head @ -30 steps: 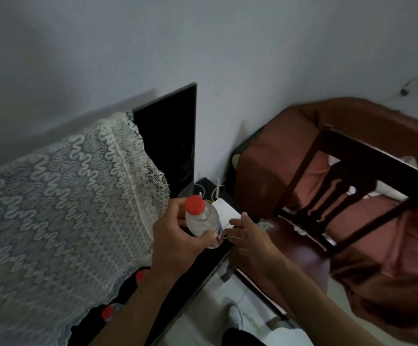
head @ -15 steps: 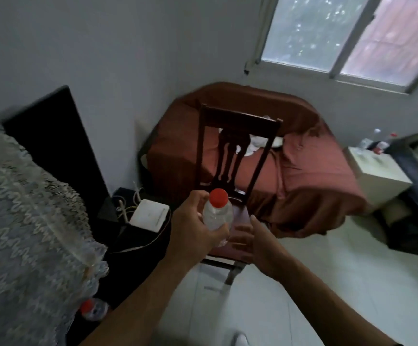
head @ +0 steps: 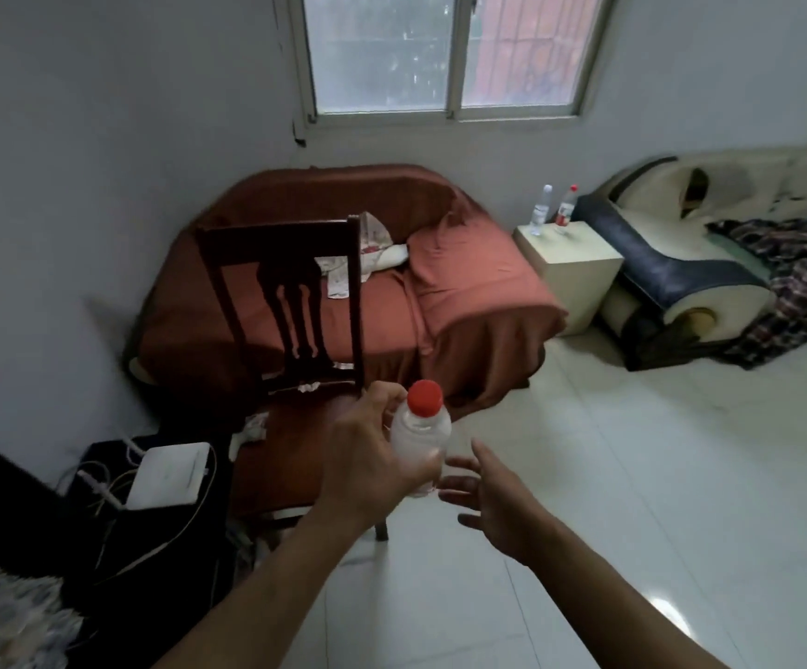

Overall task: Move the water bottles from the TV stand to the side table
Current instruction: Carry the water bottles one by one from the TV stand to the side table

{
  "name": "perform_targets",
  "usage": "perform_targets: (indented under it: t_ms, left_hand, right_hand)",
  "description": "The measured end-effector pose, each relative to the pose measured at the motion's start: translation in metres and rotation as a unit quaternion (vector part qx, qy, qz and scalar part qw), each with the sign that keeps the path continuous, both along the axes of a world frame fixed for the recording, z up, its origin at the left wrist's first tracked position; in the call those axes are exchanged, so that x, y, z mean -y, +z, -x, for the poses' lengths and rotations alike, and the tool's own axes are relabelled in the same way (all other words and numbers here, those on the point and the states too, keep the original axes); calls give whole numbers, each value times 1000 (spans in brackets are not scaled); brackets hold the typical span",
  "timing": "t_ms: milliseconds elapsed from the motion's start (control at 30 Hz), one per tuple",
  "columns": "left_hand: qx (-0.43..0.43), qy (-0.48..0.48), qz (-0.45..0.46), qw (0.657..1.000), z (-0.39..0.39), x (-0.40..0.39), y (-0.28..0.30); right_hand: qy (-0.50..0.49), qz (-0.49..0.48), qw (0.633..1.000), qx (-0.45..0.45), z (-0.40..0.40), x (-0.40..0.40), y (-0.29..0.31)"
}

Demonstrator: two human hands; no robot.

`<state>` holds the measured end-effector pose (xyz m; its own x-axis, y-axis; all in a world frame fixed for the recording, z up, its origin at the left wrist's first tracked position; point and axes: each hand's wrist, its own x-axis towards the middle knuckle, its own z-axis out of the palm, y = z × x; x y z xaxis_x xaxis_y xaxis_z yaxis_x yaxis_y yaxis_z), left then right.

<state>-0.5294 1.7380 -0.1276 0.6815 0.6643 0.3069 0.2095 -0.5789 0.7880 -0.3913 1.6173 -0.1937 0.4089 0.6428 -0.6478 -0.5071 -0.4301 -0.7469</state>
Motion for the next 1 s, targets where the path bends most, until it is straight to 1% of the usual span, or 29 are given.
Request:
perform_targets:
  t_ms: [267, 467, 700, 867, 1000]
  left_hand:
    - [-24, -35, -3, 999, -106, 99, 8]
    - [-14, -86, -24, 996, -172, 144, 18]
    - [13, -158, -24, 987, -246, 155, 24]
    - [24, -199, -39, 979, -303, 149, 18]
    - [33, -236, -38, 970, -358, 127, 13]
  right_hand:
    - [-80, -8, 996, -46, -93, 116, -7]
    - [-148, -41, 986, -71, -143, 170, 2]
    - [-222, -80, 968, -85, -199, 196, 16]
    - [-246, -76, 964, -72, -240, 196, 17]
    - [-268, -62, 960, -59, -285, 182, 17]
